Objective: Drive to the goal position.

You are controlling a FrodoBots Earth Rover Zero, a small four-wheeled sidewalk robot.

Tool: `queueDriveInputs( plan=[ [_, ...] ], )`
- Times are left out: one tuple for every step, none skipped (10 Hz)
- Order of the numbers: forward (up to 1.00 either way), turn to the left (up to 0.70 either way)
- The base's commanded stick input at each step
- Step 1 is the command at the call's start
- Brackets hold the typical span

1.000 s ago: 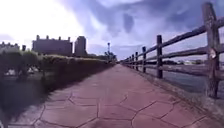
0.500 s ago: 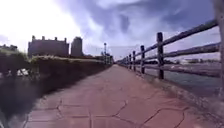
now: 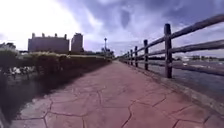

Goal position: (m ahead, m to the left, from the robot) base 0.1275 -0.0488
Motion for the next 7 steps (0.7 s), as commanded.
queueDriveInputs(
  plan=[
    [0.7,0.06],
    [0.7,0.06],
    [0.7,0.02],
    [0.7,-0.05],
    [0.7,-0.12],
    [0.7,-0.19],
    [0.7,-0.26]
  ],
)
